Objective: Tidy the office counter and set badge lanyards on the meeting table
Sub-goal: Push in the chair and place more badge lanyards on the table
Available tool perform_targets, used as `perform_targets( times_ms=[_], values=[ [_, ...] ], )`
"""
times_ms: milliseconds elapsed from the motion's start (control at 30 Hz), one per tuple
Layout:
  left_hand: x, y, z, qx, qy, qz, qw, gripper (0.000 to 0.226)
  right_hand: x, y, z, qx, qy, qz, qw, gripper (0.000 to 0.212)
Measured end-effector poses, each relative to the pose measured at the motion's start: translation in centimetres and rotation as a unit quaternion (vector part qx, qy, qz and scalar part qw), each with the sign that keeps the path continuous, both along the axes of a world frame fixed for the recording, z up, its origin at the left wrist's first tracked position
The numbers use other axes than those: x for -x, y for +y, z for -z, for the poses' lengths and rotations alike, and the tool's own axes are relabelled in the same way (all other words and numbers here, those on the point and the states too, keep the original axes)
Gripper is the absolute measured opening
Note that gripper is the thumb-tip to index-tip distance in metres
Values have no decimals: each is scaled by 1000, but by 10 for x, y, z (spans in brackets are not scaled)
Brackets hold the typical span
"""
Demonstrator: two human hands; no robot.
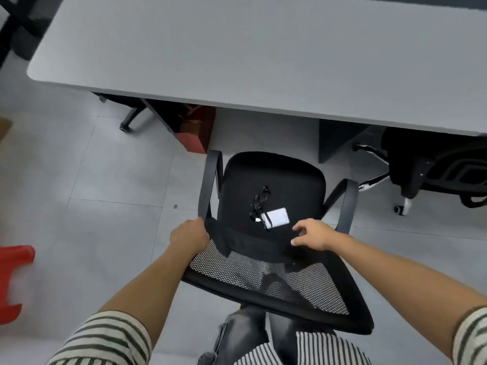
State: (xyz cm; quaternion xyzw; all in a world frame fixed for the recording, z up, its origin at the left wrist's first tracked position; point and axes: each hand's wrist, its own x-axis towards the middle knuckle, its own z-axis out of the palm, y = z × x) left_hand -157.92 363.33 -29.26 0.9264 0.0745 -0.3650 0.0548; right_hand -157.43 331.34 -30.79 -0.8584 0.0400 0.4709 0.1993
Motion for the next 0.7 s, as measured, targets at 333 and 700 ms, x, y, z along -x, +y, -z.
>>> perform_targets(
  times_ms=[333,700],
  values=[
    [-68,-13,99,17,-75,-108,991,51,-59,5,151,98,-7,-100,990,51],
    [-86,-15,229,33,-136,-249,958,69,-68,23,307,195,-79,-222,952,72]
  ],
)
